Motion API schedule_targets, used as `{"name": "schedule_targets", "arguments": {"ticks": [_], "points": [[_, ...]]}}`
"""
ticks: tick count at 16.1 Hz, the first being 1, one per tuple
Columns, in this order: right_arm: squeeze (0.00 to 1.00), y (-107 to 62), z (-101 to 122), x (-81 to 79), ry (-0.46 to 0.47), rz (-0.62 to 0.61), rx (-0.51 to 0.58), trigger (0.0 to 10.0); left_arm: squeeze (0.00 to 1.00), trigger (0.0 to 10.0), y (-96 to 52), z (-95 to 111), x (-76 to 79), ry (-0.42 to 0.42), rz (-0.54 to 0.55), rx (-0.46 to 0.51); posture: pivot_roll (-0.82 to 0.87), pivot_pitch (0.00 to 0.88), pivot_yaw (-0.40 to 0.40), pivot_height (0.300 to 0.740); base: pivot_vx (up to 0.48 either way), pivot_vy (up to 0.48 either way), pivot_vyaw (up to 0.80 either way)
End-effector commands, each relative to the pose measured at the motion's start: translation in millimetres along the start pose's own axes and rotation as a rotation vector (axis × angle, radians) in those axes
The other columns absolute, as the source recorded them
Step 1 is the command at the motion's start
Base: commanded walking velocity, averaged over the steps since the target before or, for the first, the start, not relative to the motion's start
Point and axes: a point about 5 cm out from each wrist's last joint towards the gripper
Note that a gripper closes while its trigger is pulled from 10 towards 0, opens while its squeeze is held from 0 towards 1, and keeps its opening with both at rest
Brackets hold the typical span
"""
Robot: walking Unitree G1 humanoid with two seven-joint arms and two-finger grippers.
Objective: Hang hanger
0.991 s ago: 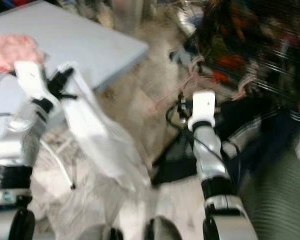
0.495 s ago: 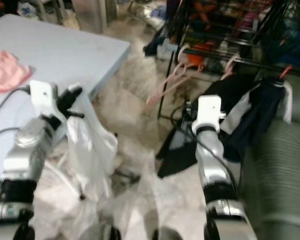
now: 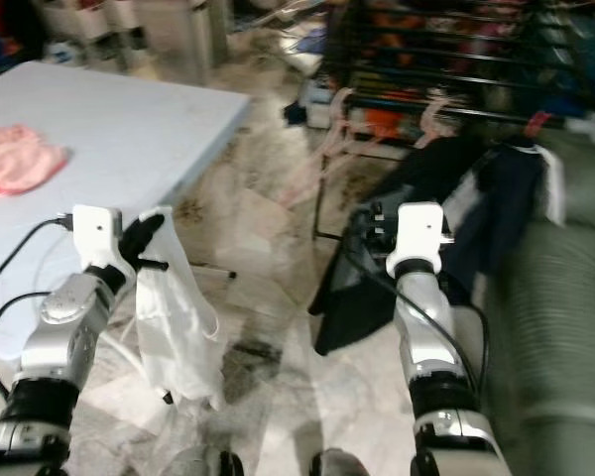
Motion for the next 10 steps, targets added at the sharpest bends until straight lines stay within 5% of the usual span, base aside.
{"name": "schedule_targets", "arguments": {"ticks": [1, 7, 10], "points": [[0.0, 6.6, 13, -10.7, 0.004, 0.035, 0.046, 10.0, 0.0, 10.0, 4.8, 19, -1.5, 0.028, -0.004, 0.083, 0.02, 0.0, 0.02, 0.74, 0.274, 0.394, 0.0], [0.0, 6.9, 14, -12.0, 0.006, 0.032, 0.048, 10.0, 0.0, 10.0, 5.7, 17, 9.8, 0.021, -0.039, 0.1, 0.01, 0.0, 0.024, 0.74, 0.371, 0.298, 0.0], [0.0, 6.4, 13, -14.6, 0.0, 0.039, 0.035, 10.0, 0.0, 10.0, 7.3, 13, 13.9, 0.023, -0.037, 0.083, 0.01, 0.0, 0.024, 0.74, 0.244, 0.0, -0.42]]}}
Point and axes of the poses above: a point about 5 cm out from each wrist's last joint towards the gripper, its own y axis pointing out of the wrist towards the gripper, its own z axis along the axis of the wrist's last joint, x = y × z, and after that the axes turned 3 degrees about -y, right-handed
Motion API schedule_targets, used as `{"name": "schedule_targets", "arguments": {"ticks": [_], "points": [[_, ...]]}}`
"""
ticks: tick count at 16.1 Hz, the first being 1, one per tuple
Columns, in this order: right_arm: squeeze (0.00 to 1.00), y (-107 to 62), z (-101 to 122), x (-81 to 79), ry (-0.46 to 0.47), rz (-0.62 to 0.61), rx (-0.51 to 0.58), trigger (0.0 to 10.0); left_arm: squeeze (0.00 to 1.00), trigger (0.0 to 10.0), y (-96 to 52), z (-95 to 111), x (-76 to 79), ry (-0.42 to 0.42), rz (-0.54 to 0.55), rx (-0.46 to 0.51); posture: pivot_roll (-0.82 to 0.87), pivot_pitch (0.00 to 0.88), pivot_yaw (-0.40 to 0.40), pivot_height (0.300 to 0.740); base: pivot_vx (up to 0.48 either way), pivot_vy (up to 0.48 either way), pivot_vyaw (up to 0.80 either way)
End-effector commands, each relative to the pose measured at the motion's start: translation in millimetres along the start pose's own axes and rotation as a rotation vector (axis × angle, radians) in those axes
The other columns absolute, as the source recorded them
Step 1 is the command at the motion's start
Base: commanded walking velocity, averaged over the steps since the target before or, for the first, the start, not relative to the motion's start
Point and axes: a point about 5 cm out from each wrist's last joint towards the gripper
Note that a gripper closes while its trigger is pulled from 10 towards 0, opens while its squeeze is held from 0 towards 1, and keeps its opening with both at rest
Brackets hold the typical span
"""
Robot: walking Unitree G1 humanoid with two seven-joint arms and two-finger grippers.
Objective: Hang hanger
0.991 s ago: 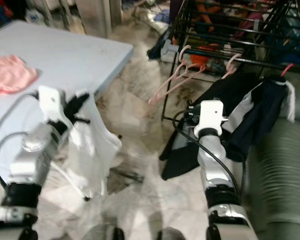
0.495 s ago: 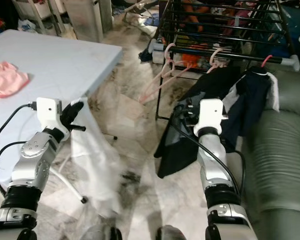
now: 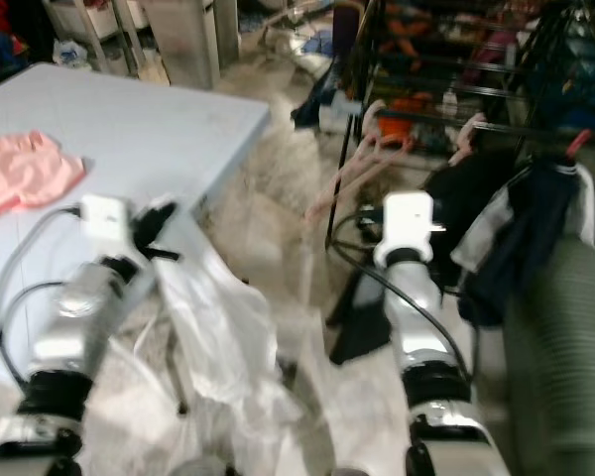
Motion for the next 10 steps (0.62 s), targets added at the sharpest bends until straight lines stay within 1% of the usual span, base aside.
{"name": "schedule_targets", "arguments": {"ticks": [1, 5, 8, 10], "points": [[0.0, 1.2, 4.0, -3.7, 0.007, 0.006, 0.014, 10.0, 0.0, 10.0, 2.5, 13.7, -3.3, 0.018, 0.006, 0.057, 0.01, 0.0, 0.024, 0.74, 0.0, 0.0, -0.8], [0.0, -2.0, 0.1, -2.4, 0.002, -0.004, 0.001, 10.0, 0.0, 10.0, 1.1, 14.5, -2.8, 0.019, 0.0, 0.064, 0.0, 0.0, 0.021, 0.74, 0.0, 0.0, -0.8], [0.0, -0.7, 0.8, -2.9, -0.009, 0.001, 0.005, 10.0, 0.0, 10.0, 2.2, 14.9, -2.2, 0.015, -0.008, 0.06, 0.01, 0.0, 0.021, 0.74, 0.0, 0.0, -0.8], [0.0, 0.2, 2.4, -2.8, 0.0, -0.005, 0.013, 10.0, 0.0, 10.0, 4.0, 17.8, -1.5, 0.02, -0.012, 0.072, 0.0, 0.0, 0.024, 0.74, 0.0, 0.0, -0.8]]}}
Point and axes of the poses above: a point about 5 cm out from each wrist's last joint towards the gripper, its own y axis pointing out of the wrist towards the gripper, its own z axis along the axis of the wrist's last joint, x = y × z, and after that the axes turned 3 degrees about -y, right-handed
